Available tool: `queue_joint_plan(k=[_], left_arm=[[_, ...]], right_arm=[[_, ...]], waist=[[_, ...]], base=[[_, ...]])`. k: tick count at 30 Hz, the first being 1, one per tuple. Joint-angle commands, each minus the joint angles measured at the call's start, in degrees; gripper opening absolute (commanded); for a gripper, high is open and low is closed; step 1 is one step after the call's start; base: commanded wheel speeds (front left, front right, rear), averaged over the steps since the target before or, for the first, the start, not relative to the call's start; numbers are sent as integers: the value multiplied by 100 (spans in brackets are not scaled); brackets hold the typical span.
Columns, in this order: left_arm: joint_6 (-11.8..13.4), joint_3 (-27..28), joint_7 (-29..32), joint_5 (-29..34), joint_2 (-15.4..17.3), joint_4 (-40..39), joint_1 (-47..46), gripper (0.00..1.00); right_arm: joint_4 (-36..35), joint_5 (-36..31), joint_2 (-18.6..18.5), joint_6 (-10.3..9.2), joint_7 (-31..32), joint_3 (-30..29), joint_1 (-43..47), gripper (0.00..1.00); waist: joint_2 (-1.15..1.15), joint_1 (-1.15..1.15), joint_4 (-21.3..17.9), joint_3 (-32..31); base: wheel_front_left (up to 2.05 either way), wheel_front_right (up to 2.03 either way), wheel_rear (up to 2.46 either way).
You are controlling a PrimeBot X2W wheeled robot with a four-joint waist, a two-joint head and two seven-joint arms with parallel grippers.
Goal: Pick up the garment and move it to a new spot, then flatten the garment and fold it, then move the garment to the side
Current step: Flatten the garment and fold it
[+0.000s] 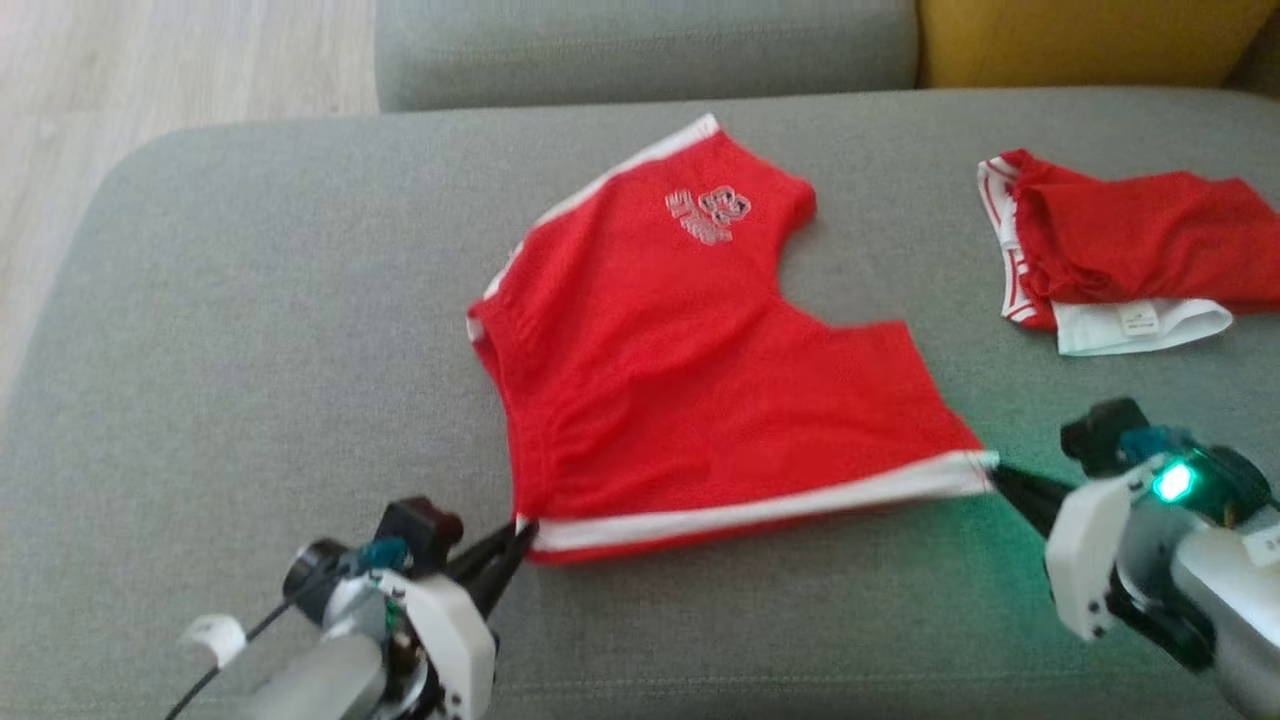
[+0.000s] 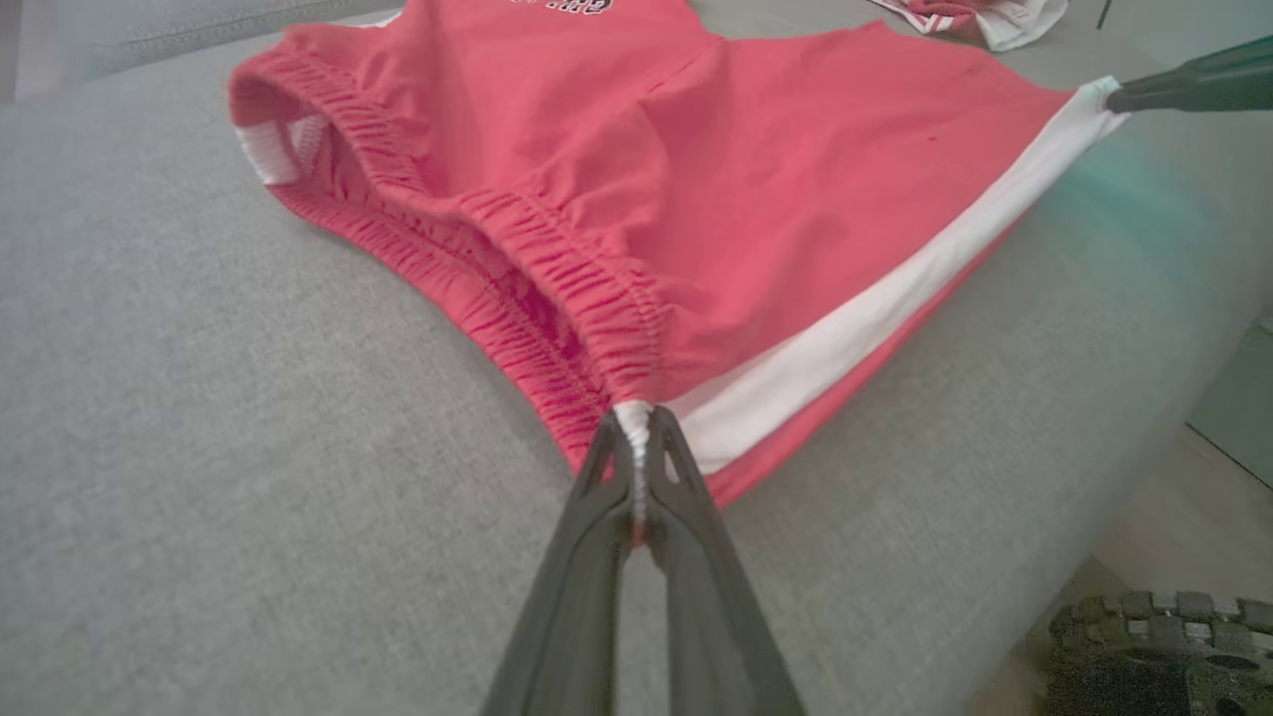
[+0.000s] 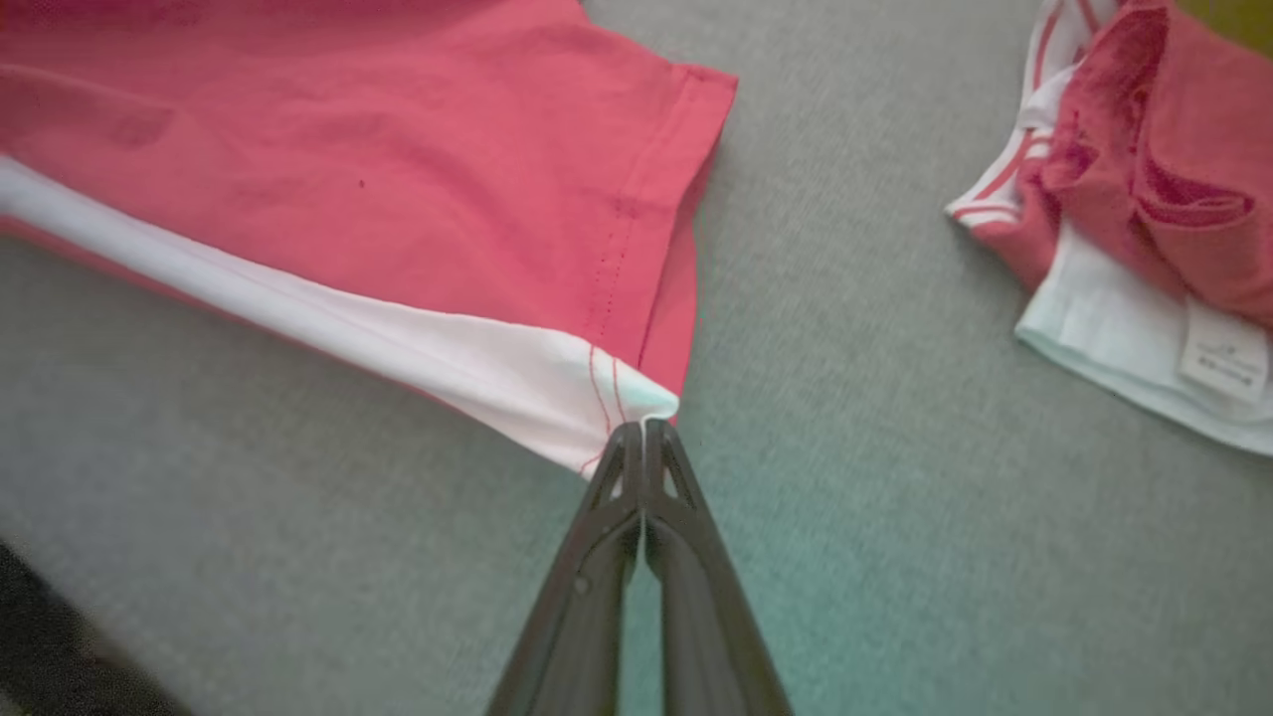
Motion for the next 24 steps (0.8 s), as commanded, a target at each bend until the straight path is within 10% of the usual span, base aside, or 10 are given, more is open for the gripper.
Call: queue_joint_plan(k=[1, 15, 24], left_arm=[[41, 180, 19, -67, 245, -214, -126, 0], [87, 23, 851, -711, 1030, -2142, 872, 0], [337, 287, 894, -753, 1056, -2815, 563, 0]], right_arm=[[-239, 149, -338, 37, 98, 25, 14, 0], [-2342, 1587, -2024, 37, 1767, 340, 651, 0], [-2548, 1468, -1905, 37, 1844, -469, 141, 0]], waist=[[0, 1, -7, -77], [0, 1, 62, -370], [0, 1, 354, -176]], base=[[0, 0, 0], [0, 0, 0], [0, 0, 0]])
